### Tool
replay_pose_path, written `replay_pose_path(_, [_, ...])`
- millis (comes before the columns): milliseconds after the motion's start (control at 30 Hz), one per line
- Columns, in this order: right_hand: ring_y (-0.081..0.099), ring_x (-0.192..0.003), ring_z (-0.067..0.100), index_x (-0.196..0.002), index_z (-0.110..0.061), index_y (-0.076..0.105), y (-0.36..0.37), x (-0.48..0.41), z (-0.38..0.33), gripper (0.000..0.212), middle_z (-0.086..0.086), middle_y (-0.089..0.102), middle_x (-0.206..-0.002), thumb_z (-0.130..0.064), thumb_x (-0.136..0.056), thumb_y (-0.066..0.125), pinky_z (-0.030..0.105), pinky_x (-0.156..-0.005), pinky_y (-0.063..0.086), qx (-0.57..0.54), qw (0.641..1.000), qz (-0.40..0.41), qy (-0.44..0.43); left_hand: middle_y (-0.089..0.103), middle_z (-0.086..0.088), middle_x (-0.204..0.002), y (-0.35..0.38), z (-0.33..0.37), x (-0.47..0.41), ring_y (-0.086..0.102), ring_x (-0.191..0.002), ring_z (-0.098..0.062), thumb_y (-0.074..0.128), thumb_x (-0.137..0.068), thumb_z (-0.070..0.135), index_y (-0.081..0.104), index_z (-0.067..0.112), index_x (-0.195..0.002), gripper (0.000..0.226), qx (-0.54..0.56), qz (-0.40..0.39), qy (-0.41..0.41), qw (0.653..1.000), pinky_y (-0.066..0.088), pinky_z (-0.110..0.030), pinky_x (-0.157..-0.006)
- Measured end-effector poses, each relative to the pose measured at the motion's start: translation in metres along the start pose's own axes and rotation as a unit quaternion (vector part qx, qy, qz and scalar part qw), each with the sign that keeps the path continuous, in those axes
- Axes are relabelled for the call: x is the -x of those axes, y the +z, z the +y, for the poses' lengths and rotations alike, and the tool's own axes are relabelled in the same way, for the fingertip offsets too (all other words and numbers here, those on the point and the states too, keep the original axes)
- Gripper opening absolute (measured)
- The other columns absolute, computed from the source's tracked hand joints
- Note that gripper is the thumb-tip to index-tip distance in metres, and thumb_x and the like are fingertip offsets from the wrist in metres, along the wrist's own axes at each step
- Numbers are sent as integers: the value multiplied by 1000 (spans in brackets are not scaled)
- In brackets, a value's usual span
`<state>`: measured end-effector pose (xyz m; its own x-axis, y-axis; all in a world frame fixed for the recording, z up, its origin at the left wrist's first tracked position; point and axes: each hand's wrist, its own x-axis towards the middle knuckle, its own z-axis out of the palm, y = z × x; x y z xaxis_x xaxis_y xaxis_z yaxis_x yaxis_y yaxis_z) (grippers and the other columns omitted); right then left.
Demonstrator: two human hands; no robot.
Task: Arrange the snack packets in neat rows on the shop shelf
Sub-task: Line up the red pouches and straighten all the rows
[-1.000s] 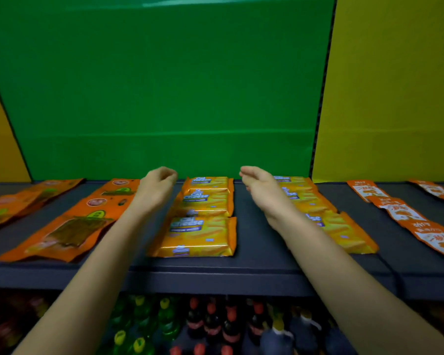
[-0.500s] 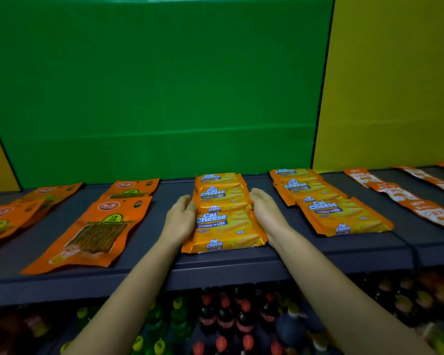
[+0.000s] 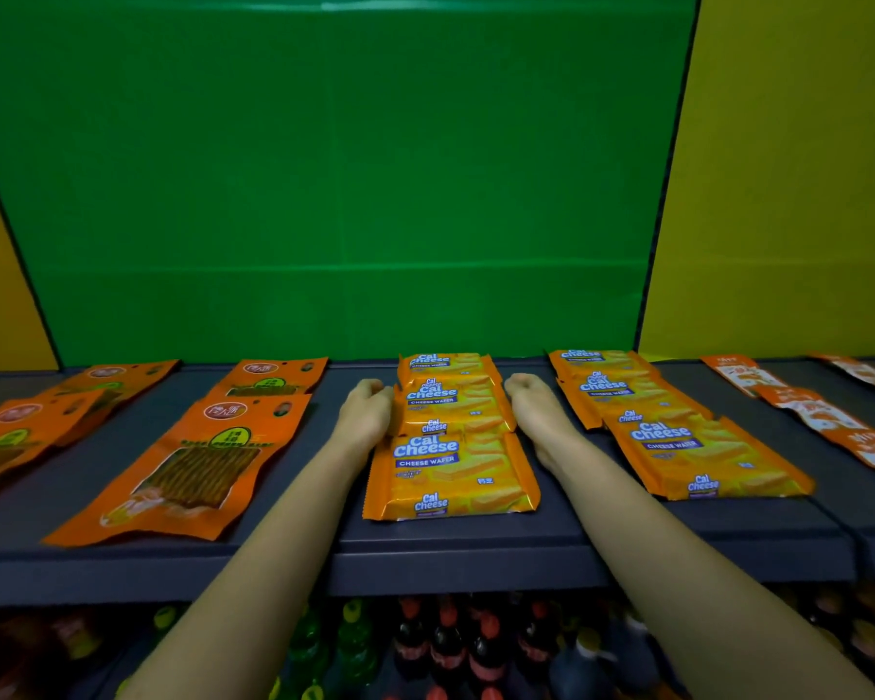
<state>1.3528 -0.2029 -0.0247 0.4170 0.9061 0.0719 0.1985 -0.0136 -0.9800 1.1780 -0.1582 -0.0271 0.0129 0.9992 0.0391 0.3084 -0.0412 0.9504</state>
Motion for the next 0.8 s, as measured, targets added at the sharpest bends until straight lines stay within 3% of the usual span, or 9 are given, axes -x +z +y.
replay_pose_path(67, [51, -115, 23, -131, -1, 45, 3, -7, -3, 39, 13, 55, -124, -16, -96, 39, 38, -101, 40, 41, 999, 9, 1, 45, -15, -140, 4, 3, -9, 47, -124, -28, 40, -96, 21, 36, 8, -138, 44, -14, -7, -2, 1000, 39, -38, -103])
replay_pose_path(167, [40, -132, 27, -138, -4, 38, 7, -20, -4, 43, 12, 41, -145, -17, -97, 38, 36, -109, 32, 74, 997, 4, -11, 47, -15, -137, 10, 5, -22, 52, -115, -26, 40, -97, 20, 34, 8, -140, 45, -16, -18, -2, 1000, 42, -36, -94])
replay_pose_path(267, [40, -131, 29, -135, -1, 43, 10, -34, -3, 41, 15, 44, -143, -16, -97, 38, 34, -106, 32, 97, 995, 9, -12, 50, -17, -135, 13, 5, -33, 55, -109, -25, 40, -97, 14, 38, 4, -137, 42, 12, -26, 0, 1000, 42, -29, -87])
replay_pose_path(433, [56, -107, 31, -105, 4, 60, 14, -47, 5, 33, 20, 62, -115, -13, -96, 34, 34, -86, 43, 114, 993, 4, -31, 62, -17, -114, 15, 4, -43, 58, -68, -11, 39, -96, 8, 50, 3, -125, 31, 76, -49, -13, 996, 45, -22, -55])
replay_pose_path(667, [57, -107, 30, -108, 1, 61, 16, -45, 6, 34, 17, 62, -114, -15, -98, 32, 34, -88, 44, 126, 991, -3, -46, 60, -12, -102, 17, 3, -45, 55, -65, -8, 36, -97, 7, 51, 1, -122, 30, 74, -41, 5, 996, 47, -16, -48])
replay_pose_path(800, [58, -105, 29, -105, 0, 63, 16, -45, 7, 34, 16, 64, -112, -16, -97, 33, 30, -81, 43, 122, 991, -7, -47, 61, -17, -116, 16, 2, -43, 58, -75, -15, 35, -98, 9, 50, 2, -125, 32, 60, -42, 11, 997, 45, -19, -57])
